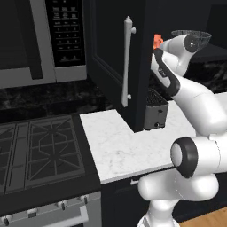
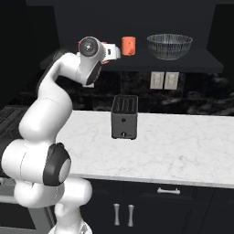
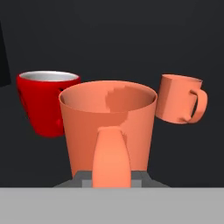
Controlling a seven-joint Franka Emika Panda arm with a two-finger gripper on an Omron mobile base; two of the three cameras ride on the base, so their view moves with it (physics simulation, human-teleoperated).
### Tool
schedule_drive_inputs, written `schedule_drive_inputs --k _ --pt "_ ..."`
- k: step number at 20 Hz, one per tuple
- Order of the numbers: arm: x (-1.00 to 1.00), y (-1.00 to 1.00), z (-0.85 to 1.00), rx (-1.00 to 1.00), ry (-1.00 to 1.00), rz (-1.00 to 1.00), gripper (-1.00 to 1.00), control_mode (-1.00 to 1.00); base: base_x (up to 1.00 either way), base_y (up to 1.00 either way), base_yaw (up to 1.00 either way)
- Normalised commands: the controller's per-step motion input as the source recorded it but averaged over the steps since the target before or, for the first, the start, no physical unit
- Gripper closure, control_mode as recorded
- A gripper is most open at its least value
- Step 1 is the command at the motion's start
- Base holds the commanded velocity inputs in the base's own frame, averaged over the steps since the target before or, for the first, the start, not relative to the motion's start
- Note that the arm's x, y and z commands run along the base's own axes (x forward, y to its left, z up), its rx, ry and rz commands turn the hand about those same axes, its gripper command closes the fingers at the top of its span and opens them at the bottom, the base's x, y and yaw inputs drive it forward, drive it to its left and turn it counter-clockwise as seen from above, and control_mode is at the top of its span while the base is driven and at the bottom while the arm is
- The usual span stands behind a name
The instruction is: Gather all objects into one cabinet and sort the glasses and bowls to opposite sides.
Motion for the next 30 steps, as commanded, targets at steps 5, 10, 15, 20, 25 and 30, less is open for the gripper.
schedule_drive_inputs --k 5,10,15,20,25,30 --pt "0.3 -0.03 -0.02 0.0 0.01 0.0 1.0 -1.0 0.0 0.0 0.0" --pt "0.4 -0.01 -0.04 0.02 0.02 0.0 1.0 -1.0 0.0 0.0 0.0" --pt "0.28 -0.01 0.0 0.02 0.0 0.0 1.0 -1.0 0.0 0.0 0.0" --pt "0.06 0.0 0.0 0.01 0.0 0.0 1.0 -1.0 0.0 0.0 0.0" --pt "0.06 0.02 -0.01 0.0 0.0 0.0 -1.0 -1.0 0.0 0.0 0.0" --pt "0.01 0.0 -0.14 0.0 0.0 0.0 -1.0 -1.0 0.0 0.0 0.0"
